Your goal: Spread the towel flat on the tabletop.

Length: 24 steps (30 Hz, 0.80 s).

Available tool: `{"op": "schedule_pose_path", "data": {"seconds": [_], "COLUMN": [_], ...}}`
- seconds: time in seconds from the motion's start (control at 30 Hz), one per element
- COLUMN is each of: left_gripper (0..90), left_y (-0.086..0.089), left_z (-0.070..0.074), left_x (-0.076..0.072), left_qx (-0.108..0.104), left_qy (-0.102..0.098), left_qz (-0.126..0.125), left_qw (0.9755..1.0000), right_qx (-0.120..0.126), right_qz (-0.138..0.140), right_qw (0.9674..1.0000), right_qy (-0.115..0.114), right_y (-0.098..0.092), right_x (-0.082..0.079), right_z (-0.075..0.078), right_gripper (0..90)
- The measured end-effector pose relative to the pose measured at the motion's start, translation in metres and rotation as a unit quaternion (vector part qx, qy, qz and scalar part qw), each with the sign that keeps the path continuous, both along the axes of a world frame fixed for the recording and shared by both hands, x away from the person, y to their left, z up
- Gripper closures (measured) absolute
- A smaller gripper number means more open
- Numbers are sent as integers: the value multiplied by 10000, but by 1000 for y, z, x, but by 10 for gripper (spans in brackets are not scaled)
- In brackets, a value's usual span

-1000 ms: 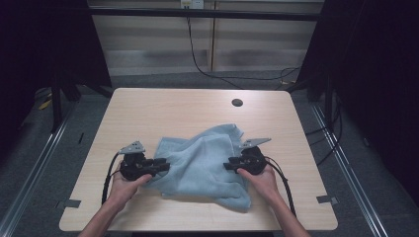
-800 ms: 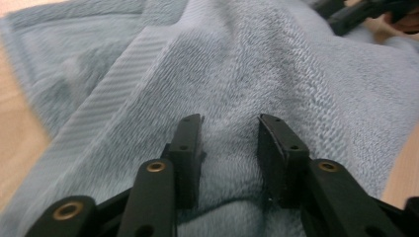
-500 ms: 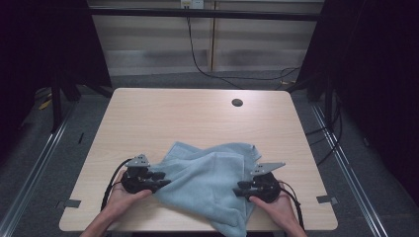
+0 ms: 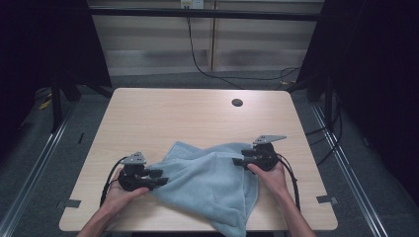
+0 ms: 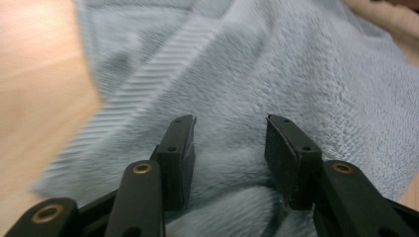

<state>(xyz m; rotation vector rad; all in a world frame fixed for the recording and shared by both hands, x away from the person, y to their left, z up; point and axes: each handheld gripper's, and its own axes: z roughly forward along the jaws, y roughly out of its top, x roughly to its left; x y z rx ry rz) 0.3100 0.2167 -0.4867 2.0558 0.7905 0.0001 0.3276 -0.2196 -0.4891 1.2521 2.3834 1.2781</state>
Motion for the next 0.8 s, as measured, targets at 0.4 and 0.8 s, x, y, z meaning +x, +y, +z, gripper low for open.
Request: {"op": "schedule_pose_path", "data": {"seconds": [0.4,0.8], "left_gripper": [401,787], "left_y": [22,8], "left_z": [-15,-14], "left_x": [34,23], "left_qx": [41,374], "left_qy": [226,-59], "left_qz": [732,177], "left_qw": [9970,9991], "right_qx": [143,275], "right_qz": [127,138], "right_qw": [9991,9988], "right_qy": [-376,-391], "right_y": [6,2], "right_x": [-17,-26], "right_z": [19,27], "right_gripper": [767,768]}}
